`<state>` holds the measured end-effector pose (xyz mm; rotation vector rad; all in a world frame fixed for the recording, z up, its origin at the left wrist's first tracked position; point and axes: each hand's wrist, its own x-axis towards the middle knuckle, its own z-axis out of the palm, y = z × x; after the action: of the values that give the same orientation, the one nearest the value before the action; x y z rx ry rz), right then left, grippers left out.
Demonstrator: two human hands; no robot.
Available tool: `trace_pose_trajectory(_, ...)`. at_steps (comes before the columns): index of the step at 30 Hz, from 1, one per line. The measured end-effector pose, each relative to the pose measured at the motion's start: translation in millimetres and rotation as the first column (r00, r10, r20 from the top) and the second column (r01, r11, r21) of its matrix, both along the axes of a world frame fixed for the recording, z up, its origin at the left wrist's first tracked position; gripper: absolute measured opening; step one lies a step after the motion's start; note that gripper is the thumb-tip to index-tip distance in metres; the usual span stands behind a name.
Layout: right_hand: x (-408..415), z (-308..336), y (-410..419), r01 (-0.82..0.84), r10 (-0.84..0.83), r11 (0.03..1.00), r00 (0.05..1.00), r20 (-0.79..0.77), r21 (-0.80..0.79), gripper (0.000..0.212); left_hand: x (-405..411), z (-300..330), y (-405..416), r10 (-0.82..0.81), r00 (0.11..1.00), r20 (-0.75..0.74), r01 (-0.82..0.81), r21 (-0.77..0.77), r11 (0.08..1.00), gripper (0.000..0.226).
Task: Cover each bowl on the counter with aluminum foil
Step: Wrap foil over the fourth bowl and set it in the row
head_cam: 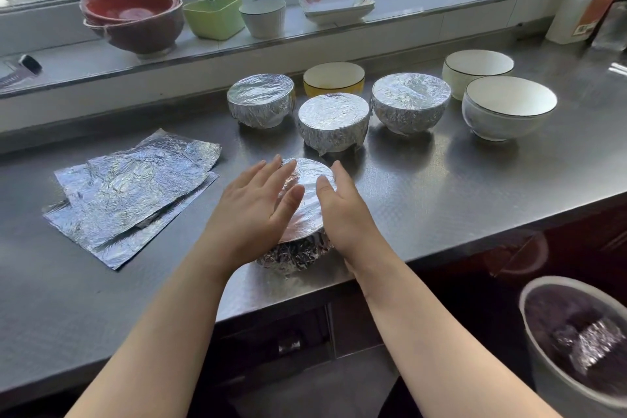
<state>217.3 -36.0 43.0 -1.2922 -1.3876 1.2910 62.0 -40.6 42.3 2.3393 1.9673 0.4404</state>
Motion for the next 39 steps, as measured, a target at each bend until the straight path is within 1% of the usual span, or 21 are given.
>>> trace_pose_trajectory(3,2,-8,2,0.003,-0.009,0.998,0.995,-0.096,-0.061,0.056,0,-1,0,0.002,1.000,-0.003,-0.002,-0.004,1.000,0.087)
trace_pose_trajectory(7,4,-13,3,-0.027,0.011,0.997,0.979,-0.204,-0.075,0.053,1,-1,0,0.006,1.000,-0.003,-0.006,0.001,1.000,0.086)
trace_pose_trajectory(10,4,-16,5,-0.041,0.025,0.998,0.962,-0.272,-0.056,0.038,1,-1,1,0.009,1.000,-0.003,-0.009,0.002,1.000,0.084)
trace_pose_trajectory(11,4,-19,6,-0.045,0.026,0.997,0.956,-0.291,-0.060,0.037,1,-1,1,0.010,1.000,-0.002,-0.010,0.001,1.000,0.084)
trace_pose_trajectory(15,3,-29,11,-0.056,-0.007,0.988,0.917,-0.400,-0.146,0.038,1,-2,1,0.013,1.000,-0.010,-0.013,-0.004,1.000,0.083)
trace_pose_trajectory(19,4,-34,13,-0.095,-0.009,0.978,0.869,-0.494,-0.184,0.041,1,-2,0,0.016,1.000,-0.009,-0.016,-0.008,1.000,0.083)
trace_pose_trajectory(26,12,-33,13,-0.237,0.020,0.940,0.757,-0.653,-0.247,0.051,3,-2,-1,0.052,0.998,-0.027,-0.052,-0.008,0.999,0.086)
trace_pose_trajectory(28,15,-32,17,-0.263,0.026,0.930,0.746,-0.666,-0.259,0.050,5,-1,-5,0.085,0.996,-0.021,-0.086,-0.012,0.996,0.087)
trace_pose_trajectory(32,15,-28,24,-0.315,0.079,0.911,0.768,-0.636,-0.266,0.048,17,3,-16,0.203,0.979,0.013,-0.203,-0.033,0.979,0.089)
trace_pose_trajectory(34,16,-24,28,-0.325,0.109,0.906,0.798,-0.592,-0.272,0.047,22,6,-20,0.249,0.968,0.020,-0.246,-0.089,0.965,0.094)
trace_pose_trajectory(36,16,-18,31,-0.329,0.136,0.906,0.820,-0.556,-0.265,0.047,21,11,-25,0.266,0.963,0.032,-0.260,-0.134,0.956,0.104)
trace_pose_trajectory(37,17,-16,33,-0.329,0.147,0.907,0.833,-0.533,-0.263,0.048,20,14,-26,0.269,0.962,0.043,-0.260,-0.142,0.955,0.106)
trace_pose_trajectory(39,18,-13,36,-0.301,0.147,0.919,0.861,-0.487,-0.255,0.046,17,19,-30,0.277,0.958,0.072,-0.266,-0.134,0.955,0.100)
